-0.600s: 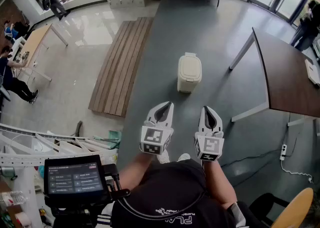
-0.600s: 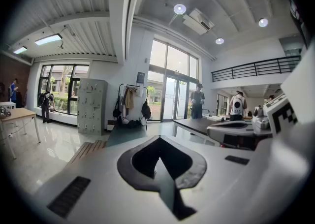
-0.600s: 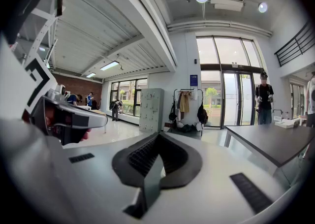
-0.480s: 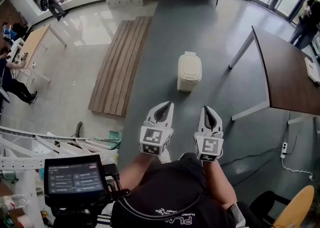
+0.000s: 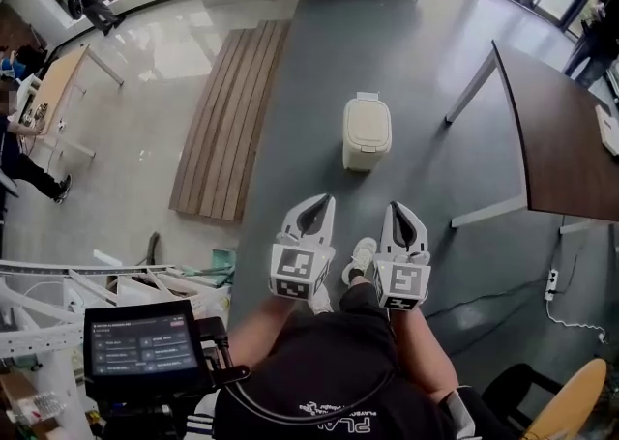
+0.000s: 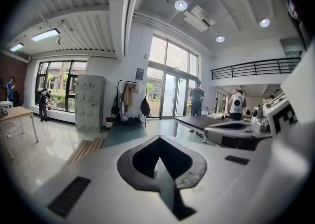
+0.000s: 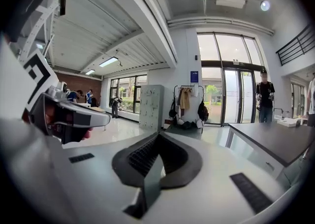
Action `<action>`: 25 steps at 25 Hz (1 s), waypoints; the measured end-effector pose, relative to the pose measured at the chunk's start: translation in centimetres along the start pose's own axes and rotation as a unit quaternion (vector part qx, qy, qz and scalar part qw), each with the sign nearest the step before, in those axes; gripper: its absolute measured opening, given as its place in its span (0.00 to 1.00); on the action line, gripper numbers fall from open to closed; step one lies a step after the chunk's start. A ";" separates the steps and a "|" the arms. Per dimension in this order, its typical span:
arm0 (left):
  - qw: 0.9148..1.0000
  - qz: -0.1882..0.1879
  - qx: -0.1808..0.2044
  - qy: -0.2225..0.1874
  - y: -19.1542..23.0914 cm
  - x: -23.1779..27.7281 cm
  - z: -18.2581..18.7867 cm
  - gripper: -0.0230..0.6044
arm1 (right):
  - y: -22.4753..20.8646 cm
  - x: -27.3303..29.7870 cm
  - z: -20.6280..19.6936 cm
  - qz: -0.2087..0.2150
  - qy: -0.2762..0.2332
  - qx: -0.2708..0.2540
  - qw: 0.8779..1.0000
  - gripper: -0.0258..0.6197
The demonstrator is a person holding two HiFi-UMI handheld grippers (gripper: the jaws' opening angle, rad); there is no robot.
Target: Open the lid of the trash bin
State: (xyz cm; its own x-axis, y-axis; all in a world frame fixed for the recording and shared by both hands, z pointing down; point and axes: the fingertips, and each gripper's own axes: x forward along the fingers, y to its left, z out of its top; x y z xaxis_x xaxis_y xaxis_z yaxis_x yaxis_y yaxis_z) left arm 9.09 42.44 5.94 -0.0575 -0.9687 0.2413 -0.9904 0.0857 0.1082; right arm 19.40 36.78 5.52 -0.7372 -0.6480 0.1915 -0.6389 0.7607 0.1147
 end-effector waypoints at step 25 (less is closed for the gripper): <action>0.998 0.051 -0.001 0.035 2.4 23.0 2.8 0.04 | -14.9 19.5 -1.5 0.058 0.011 0.054 0.997 0.03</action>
State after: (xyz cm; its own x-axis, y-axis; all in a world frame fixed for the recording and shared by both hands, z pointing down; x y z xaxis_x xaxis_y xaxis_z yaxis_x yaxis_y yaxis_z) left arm 5.09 19.67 9.10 -0.1482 -0.9364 0.3180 -0.9797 0.1828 0.0817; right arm 14.87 12.89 8.96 -0.8034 -0.5541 0.2178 -0.5706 0.8211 -0.0157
